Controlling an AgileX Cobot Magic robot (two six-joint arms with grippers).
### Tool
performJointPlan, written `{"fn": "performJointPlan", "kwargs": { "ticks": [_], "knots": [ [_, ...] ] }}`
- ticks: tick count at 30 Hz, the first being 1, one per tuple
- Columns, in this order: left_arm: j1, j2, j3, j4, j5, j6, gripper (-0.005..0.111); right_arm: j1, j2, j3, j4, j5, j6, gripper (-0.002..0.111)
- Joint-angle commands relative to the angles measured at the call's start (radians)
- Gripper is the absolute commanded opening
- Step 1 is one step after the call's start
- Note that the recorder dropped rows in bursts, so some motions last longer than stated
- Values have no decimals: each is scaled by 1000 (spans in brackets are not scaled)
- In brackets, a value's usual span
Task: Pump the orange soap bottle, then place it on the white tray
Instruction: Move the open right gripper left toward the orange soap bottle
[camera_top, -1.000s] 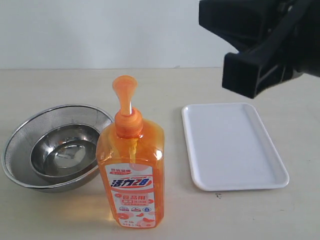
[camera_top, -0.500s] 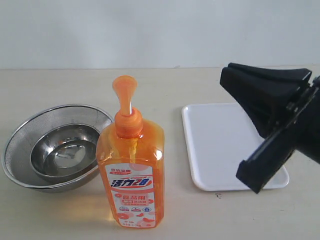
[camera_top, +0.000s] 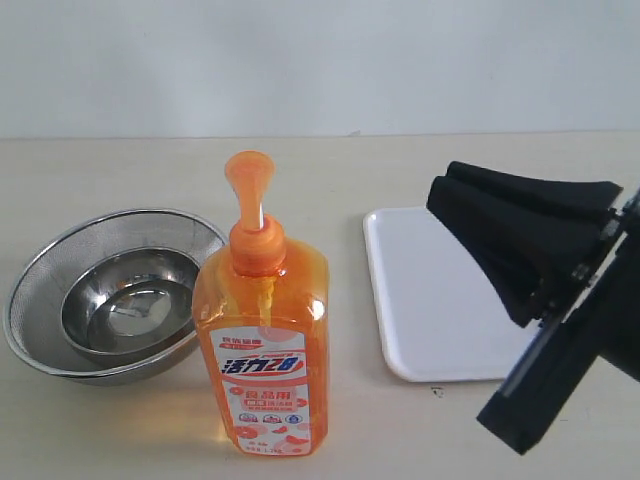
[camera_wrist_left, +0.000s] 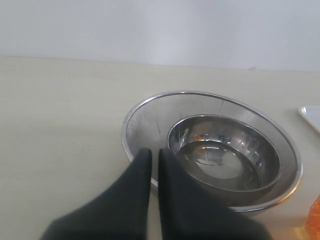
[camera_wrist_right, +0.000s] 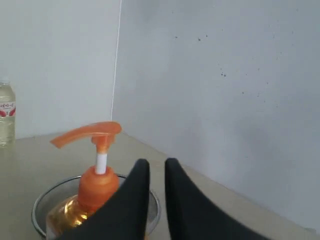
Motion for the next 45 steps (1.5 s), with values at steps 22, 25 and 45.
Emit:
{"fn": "performJointPlan", "kwargs": {
  "ticks": [22, 25, 45],
  "knots": [
    [0, -2, 3, 0, -6, -10, 5, -1, 516, -130, -192, -372, 169, 67],
    [0, -2, 3, 0, -6, -10, 5, -1, 516, -148, -233, -364, 172, 67],
    [0, -2, 3, 0, -6, -10, 5, 0, 560, -214, -257, -247, 193, 67]
  ]
}}
